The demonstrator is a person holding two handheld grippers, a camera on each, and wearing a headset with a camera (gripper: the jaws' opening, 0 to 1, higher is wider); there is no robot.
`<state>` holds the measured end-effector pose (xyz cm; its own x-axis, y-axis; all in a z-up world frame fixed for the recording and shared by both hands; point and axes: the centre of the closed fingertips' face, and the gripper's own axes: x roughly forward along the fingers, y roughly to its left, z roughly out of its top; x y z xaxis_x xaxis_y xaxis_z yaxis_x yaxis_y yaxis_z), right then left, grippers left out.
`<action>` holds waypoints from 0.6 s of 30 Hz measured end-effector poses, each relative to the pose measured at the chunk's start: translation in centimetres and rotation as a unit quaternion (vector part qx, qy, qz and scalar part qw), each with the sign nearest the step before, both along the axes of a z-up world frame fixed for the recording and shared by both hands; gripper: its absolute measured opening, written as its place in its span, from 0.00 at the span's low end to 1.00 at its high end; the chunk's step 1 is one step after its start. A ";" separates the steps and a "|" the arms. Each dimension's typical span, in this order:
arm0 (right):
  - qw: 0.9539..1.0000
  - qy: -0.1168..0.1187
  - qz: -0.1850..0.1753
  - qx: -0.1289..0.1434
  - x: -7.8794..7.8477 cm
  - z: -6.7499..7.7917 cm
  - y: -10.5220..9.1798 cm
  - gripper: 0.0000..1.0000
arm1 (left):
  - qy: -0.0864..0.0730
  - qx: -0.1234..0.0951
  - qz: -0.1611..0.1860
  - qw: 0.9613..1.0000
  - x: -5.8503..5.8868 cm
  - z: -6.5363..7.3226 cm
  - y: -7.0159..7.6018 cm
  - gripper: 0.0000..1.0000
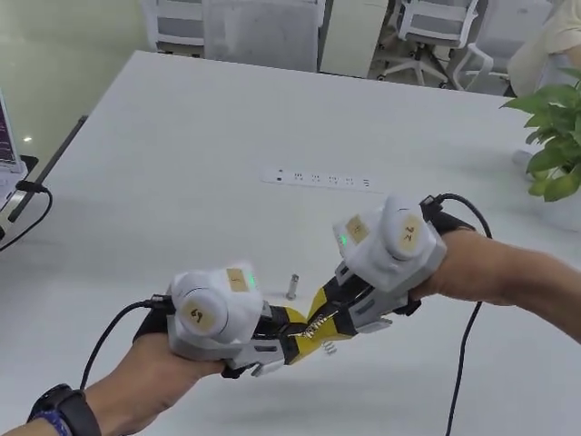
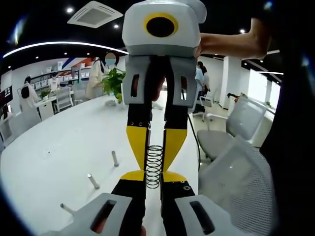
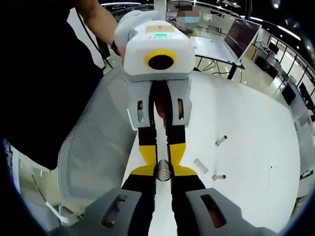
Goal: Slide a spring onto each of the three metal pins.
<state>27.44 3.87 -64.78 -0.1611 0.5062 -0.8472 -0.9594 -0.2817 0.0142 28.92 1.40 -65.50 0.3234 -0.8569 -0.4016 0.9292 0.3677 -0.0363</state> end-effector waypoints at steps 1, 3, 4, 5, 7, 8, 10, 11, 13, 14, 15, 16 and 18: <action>1.000 -0.001 0.001 -0.001 0.0 -0.1 0.1 0.08 | 0.000 0.001 0.001 1.000 0.0 -0.1 0.1 0.02; 1.000 -0.003 0.004 -0.003 0.0 -0.2 0.2 0.08 | 0.000 0.000 0.004 1.000 0.0 -0.2 0.2 0.03; 1.000 -0.003 0.004 -0.004 0.1 -0.3 0.2 0.08 | 0.000 0.000 0.005 1.000 0.0 -0.3 0.3 0.03; 1.000 -0.003 0.005 -0.006 0.1 -0.4 0.3 0.08 | 0.001 0.000 0.007 1.000 0.0 -0.3 0.4 0.03; 1.000 -0.007 0.008 -0.009 0.1 -0.5 0.4 0.08 | 0.004 -0.002 0.012 1.000 0.1 -0.5 0.7 0.03; 1.000 -0.008 0.009 -0.010 0.2 -0.5 0.4 0.08 | 0.004 -0.002 0.014 1.000 0.1 -0.5 0.8 0.03; 1.000 -0.009 0.009 -0.012 0.3 -0.7 0.4 0.08 | 0.006 -0.002 0.018 1.000 0.2 -0.6 1.1 0.04; 1.000 -0.010 0.009 -0.014 0.3 -0.8 0.4 0.08 | 0.006 -0.001 0.019 1.000 0.2 -0.7 1.3 0.05; 1.000 -0.011 0.008 -0.015 0.5 -0.9 0.4 0.08 | 0.008 0.001 0.022 1.000 0.1 -0.7 1.7 0.06; 1.000 -0.011 0.006 -0.015 0.6 -0.9 0.5 0.08 | 0.009 0.001 0.025 1.000 0.1 -0.8 1.9 0.06; 1.000 -0.011 0.005 -0.016 0.6 -1.0 0.5 0.08 | 0.010 0.001 0.029 1.000 0.2 -0.9 2.3 0.06; 1.000 -0.012 0.005 -0.016 0.7 -1.0 0.5 0.08 | 0.011 0.002 0.031 0.999 0.1 -0.9 2.5 0.07; 1.000 -0.013 0.004 -0.017 0.8 -1.1 0.5 0.08 | 0.013 0.003 0.037 0.999 0.1 -1.0 3.0 0.07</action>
